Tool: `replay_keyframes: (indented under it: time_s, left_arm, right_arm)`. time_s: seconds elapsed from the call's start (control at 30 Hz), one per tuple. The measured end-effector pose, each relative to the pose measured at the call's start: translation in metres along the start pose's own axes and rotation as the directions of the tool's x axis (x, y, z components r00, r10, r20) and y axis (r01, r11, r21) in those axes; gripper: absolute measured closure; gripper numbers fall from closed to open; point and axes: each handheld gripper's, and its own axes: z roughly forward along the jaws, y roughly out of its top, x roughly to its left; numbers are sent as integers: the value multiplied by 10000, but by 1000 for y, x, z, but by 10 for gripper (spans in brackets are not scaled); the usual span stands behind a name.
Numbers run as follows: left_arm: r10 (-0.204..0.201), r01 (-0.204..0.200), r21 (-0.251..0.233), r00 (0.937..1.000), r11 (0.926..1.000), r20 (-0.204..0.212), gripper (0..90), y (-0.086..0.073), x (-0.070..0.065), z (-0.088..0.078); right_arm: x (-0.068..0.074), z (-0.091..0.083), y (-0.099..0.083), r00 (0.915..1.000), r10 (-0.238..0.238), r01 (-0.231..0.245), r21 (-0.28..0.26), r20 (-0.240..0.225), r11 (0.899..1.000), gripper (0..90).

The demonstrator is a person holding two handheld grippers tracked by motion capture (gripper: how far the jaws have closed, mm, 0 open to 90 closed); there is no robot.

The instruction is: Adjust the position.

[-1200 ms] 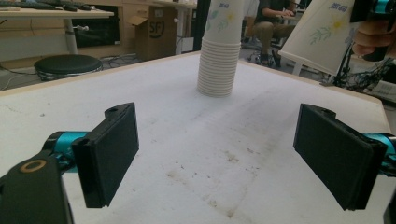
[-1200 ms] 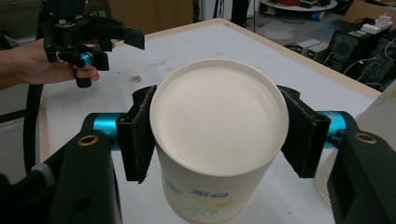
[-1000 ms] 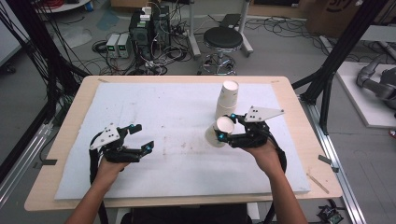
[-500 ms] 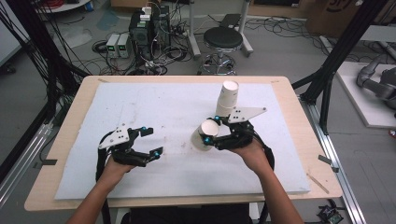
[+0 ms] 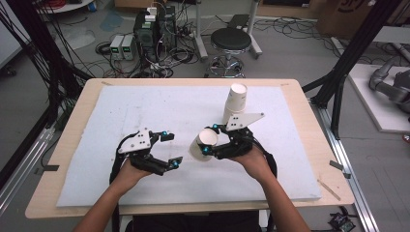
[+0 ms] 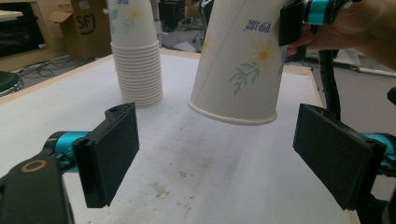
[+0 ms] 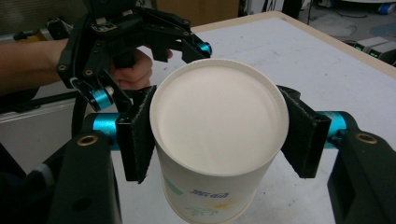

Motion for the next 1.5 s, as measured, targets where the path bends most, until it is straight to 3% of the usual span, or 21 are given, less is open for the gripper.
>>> replay_keyframes:
  time_s: [0.37,0.63,0.8,0.87,0.9,1.0,1.1,1.2,1.23,1.33,1.43,1.47,1.5]
  left_arm:
    - [182,-209,274,9951,9994,967,153,6,-8,31]
    - [330,-377,312,9896,9988,1399,264,5,-8,34]
    - [543,-593,313,9884,9978,1416,353,5,-8,33]
    - [556,-620,408,9882,9972,1427,356,7,-9,33]
    - [616,-702,564,9878,9959,1427,358,8,-8,32]
    - [593,-725,867,9875,9936,1461,357,13,-8,31]
    - [759,-999,1579,9856,9824,1513,358,19,-7,30]
    - [881,-1247,2277,9825,9657,1643,358,25,-6,30]
    - [967,-1386,2513,9803,9579,1719,358,27,-5,30]
    - [1093,-1672,3224,9757,9317,1902,358,31,-5,32]
    - [1167,-1942,3850,9695,9023,2155,359,33,-5,36]
    - [1172,-1988,3990,9685,8952,2197,359,34,-6,37]
    - [1175,-2040,4061,9666,8908,2278,359,34,-6,38]
  right_arm:
    - [7,13,3,9978,-163,174,157,-646,9997,360]
    - [9,16,3,9955,16,-10,63,-947,10000,363]
    - [8,17,3,9949,77,-72,47,-1010,10000,369]
    - [8,17,3,9946,39,-34,54,-1034,10000,349]
    - [9,17,3,9968,91,-80,140,-793,9999,169]
    - [9,17,5,9989,-45,63,392,-465,9992,148]
    - [9,13,7,9971,-593,628,733,-481,9953,148]
    - [8,12,8,9951,-849,895,934,-513,9916,148]
    - [8,11,9,9911,-1216,1276,1245,-541,9840,148]
    - [8,11,10,9873,-1435,1528,1596,-680,9753,148]
    - [8,11,9,9751,-1988,2159,2155,-983,9523,149]
    - [8,11,9,9751,-1988,2159,2155,-983,9523,149]
    - [8,11,8,9699,-2178,2381,2378,-1089,9417,152]
